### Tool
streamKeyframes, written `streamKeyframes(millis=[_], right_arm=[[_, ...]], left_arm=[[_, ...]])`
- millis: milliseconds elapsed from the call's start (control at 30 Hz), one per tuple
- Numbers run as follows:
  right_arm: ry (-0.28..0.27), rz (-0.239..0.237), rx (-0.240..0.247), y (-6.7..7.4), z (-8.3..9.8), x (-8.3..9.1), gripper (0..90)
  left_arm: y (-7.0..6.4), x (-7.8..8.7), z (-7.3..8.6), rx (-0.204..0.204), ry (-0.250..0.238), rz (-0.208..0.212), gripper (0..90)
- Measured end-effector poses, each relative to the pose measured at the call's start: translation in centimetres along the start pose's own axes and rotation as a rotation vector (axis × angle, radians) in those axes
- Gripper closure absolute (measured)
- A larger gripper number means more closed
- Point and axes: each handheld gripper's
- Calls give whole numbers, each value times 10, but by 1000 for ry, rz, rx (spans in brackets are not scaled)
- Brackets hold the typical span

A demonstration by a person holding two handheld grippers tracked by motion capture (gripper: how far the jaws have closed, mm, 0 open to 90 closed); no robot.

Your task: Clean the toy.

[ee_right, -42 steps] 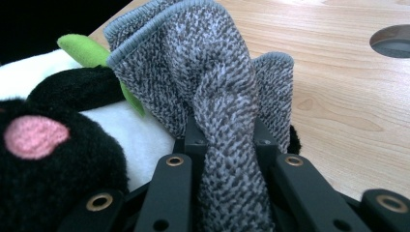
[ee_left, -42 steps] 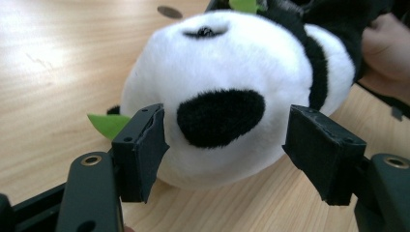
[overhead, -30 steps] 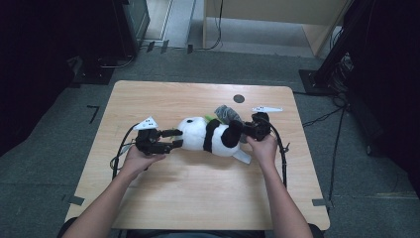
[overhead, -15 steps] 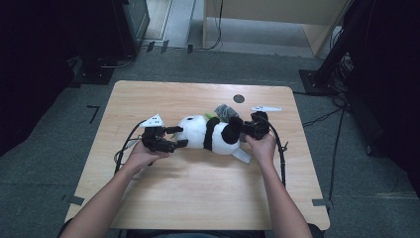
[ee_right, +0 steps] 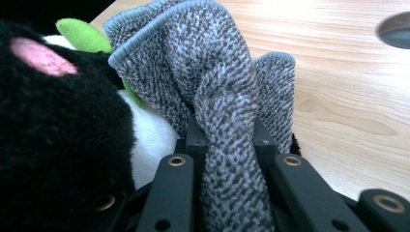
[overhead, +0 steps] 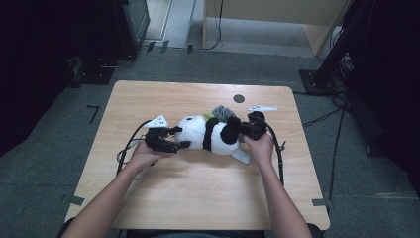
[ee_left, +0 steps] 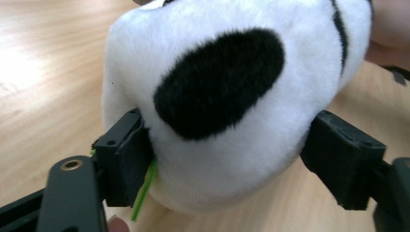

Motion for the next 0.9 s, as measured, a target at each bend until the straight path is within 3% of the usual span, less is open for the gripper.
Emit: streamKeyframes(millis=[133,300,433,533,667,900], right_arm=[[16,-20,20,2,-1,-2,782],[17,25,22,3,-1,-3,779],[19,48,21,3,-1,-5,779],[17,46,12,2,-1,-7,779],[19,49,-2,0,0,-8,779],[21,55,-2,-1,0,-8,777]], left_arm=[[-3,4,5,2,2,-3,234],[0,4,7,3,-28,-41,187],[6,8,6,-28,-77,-74,208],[10,3,6,-43,-110,-87,211],[12,-5,4,-14,-155,-100,200],[11,-6,2,1,-163,-128,241]])
Point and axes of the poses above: each handheld gripper's, and its own axes: x roughly backward along the jaws, z roughly out of its underside, y roughly to its left, and after that the axes turned 11 degrees about y, right-handed
